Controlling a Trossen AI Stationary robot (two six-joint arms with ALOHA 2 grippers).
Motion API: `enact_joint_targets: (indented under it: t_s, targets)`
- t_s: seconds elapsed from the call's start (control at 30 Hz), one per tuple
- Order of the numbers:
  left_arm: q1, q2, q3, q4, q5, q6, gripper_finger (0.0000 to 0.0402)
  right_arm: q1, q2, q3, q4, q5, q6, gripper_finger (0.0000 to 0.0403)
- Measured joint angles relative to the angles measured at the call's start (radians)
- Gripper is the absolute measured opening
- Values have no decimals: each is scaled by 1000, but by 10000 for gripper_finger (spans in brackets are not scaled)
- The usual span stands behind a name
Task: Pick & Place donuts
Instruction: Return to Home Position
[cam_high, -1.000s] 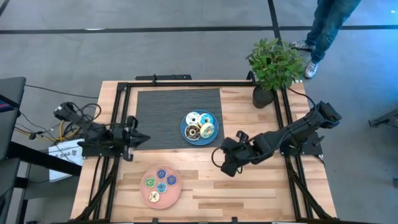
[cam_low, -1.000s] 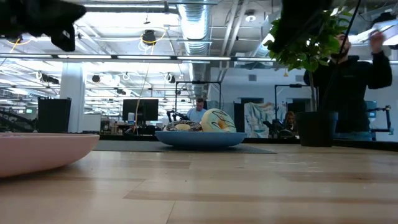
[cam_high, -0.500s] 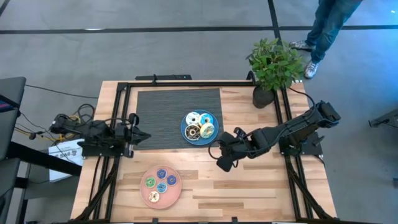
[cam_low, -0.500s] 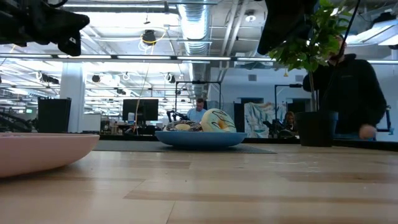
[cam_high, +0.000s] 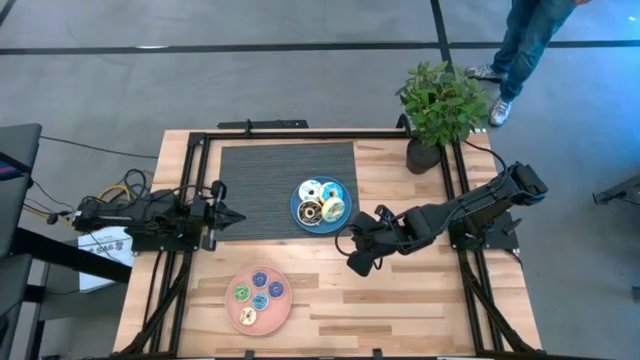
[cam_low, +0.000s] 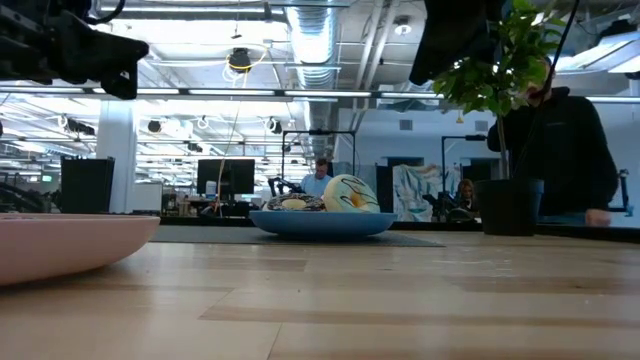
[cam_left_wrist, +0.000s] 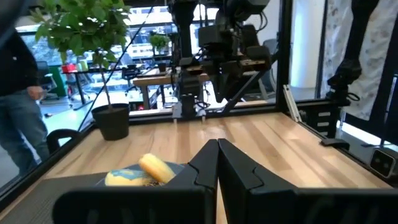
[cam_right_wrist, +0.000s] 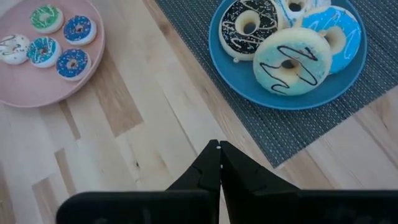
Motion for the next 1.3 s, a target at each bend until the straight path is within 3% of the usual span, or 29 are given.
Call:
enact_joint_targets:
  t_s: [0.33, 0.6, 0.9, 1.03, 1.3]
  targets:
    - [49, 2, -63, 79, 21, -17, 0, 0, 0, 0, 13, 0, 1, 0]
    - [52, 2, -64, 79, -89, 7, 0, 1, 0, 0, 14, 0, -3, 0]
    - [52, 3, -65, 11, -70, -96, 0, 17, 0, -4, 9, -18, -177, 0]
    - [52, 3, -65, 11, -70, -98, 0, -10, -15, -76, 31, -58, -251, 0]
    - [52, 6, -66, 10, -65, -99, 0, -55, -135, -321, 235, -131, -401, 0]
